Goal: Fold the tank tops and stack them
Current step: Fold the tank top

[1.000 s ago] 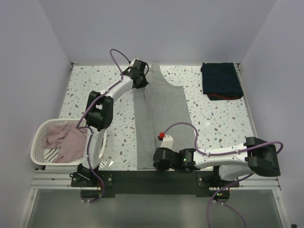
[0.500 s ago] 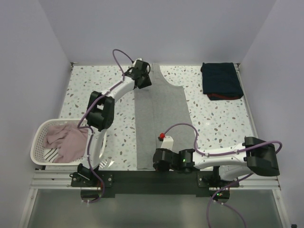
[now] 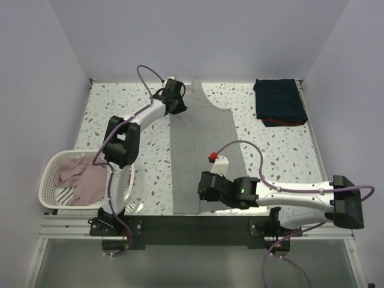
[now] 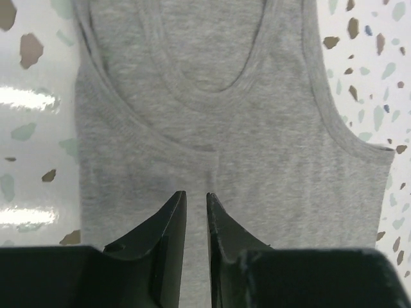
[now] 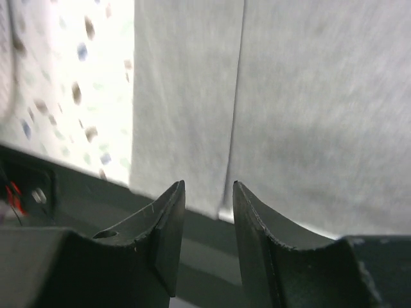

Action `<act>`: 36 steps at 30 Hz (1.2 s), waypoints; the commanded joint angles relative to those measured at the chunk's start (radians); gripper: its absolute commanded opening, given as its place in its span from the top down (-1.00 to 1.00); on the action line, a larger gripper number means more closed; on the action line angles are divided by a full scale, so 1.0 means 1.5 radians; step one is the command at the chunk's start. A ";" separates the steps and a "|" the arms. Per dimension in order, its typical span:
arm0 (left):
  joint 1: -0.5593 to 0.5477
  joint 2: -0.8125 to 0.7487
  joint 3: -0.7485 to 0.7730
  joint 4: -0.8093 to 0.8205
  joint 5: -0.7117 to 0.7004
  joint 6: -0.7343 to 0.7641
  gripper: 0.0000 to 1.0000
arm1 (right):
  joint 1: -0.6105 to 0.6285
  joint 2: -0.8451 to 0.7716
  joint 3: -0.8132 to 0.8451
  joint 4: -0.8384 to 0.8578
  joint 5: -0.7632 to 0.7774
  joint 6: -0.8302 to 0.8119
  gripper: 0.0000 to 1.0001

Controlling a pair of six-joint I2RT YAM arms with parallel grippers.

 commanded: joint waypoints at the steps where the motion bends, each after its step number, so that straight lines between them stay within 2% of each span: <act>1: 0.006 -0.041 -0.050 0.025 -0.012 -0.020 0.54 | -0.104 0.007 0.045 0.010 -0.019 -0.124 0.22; 2: 0.007 -0.040 -0.058 0.025 -0.014 -0.020 0.63 | -0.164 0.009 0.045 0.027 -0.042 -0.150 0.22; 4: 0.009 -0.032 -0.073 0.028 -0.016 -0.017 0.64 | -0.240 0.020 0.066 0.034 -0.082 -0.206 0.23; 6: 0.012 -0.020 -0.071 0.026 -0.017 -0.010 0.65 | -0.282 0.043 0.093 0.013 -0.073 -0.251 0.23; 11: 0.040 0.027 -0.056 0.017 -0.008 0.001 0.64 | -0.439 0.049 0.122 0.024 -0.130 -0.308 0.24; 13: 0.054 0.044 -0.042 0.005 -0.008 0.005 0.64 | -0.466 0.060 0.131 0.022 -0.142 -0.328 0.24; 20: 0.096 0.083 0.004 -0.017 -0.004 0.041 0.62 | -0.468 0.089 0.108 0.054 -0.148 -0.330 0.24; 25: 0.118 0.160 0.137 -0.079 0.023 0.097 0.56 | -0.481 0.112 0.126 0.060 -0.117 -0.336 0.22; 27: 0.119 0.175 0.182 -0.083 0.043 0.119 0.52 | -0.501 0.140 0.145 0.062 -0.118 -0.348 0.22; 28: 0.119 0.177 0.188 -0.077 0.046 0.123 0.47 | -0.537 0.151 0.152 0.064 -0.130 -0.354 0.22; 29: 0.119 0.175 0.192 -0.068 0.050 0.125 0.38 | -0.558 0.161 0.158 0.070 -0.146 -0.360 0.22; 31: 0.116 0.155 0.181 -0.043 0.076 0.126 0.25 | -0.618 0.197 0.180 0.097 -0.197 -0.375 0.21; 36: 0.096 0.054 0.126 -0.012 0.062 0.131 -0.02 | -0.691 0.314 0.301 0.137 -0.287 -0.439 0.16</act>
